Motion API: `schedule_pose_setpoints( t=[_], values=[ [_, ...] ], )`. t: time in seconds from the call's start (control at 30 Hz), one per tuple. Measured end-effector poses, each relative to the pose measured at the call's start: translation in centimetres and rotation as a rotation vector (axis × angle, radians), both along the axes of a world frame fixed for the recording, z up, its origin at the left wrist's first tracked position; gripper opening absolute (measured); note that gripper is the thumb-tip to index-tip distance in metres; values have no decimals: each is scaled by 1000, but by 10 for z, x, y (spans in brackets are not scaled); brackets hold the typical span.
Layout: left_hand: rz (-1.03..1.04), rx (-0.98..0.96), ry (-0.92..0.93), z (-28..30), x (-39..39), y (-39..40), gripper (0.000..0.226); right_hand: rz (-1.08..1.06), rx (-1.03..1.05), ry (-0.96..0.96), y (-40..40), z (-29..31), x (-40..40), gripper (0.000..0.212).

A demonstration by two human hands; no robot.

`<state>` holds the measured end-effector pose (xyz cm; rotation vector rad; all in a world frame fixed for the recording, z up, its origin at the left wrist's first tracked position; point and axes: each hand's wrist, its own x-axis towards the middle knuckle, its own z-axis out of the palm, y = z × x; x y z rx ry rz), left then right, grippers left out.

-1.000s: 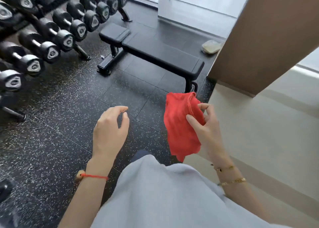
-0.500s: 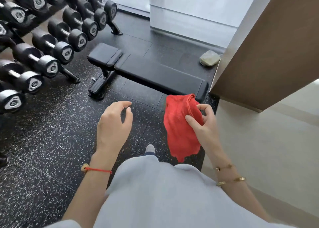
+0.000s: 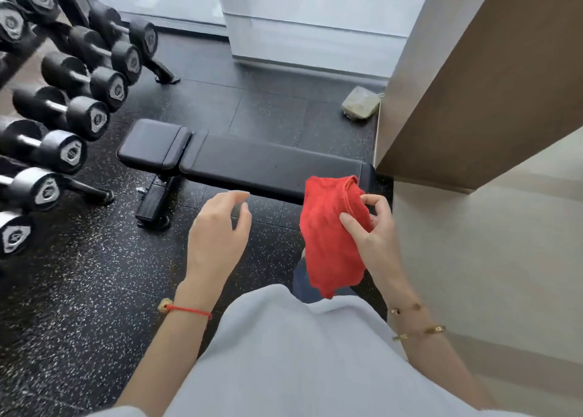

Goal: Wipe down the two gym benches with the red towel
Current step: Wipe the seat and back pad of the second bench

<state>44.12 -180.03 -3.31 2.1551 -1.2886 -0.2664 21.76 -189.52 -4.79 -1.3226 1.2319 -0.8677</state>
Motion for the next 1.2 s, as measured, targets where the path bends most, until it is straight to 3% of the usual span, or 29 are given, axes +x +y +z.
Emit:
schedule_pose_setpoints(
  t=[0.37,0.6,0.9,1.2],
  values=[
    [-63,4,13,-35,34,-168,24,-82,179,-55,-155,-32,43,25],
    [-165,48,-11,-97,45,-259,28,-92,220,35,-240,-87,66,26],
    [-246,121,-20,-257,62,-327,28,-163,201,85,-294,-238,93,26],
    [-286,77,-113,-459,80,-350,27,-132,-28,237,-336,-426,94,27]
  ],
)
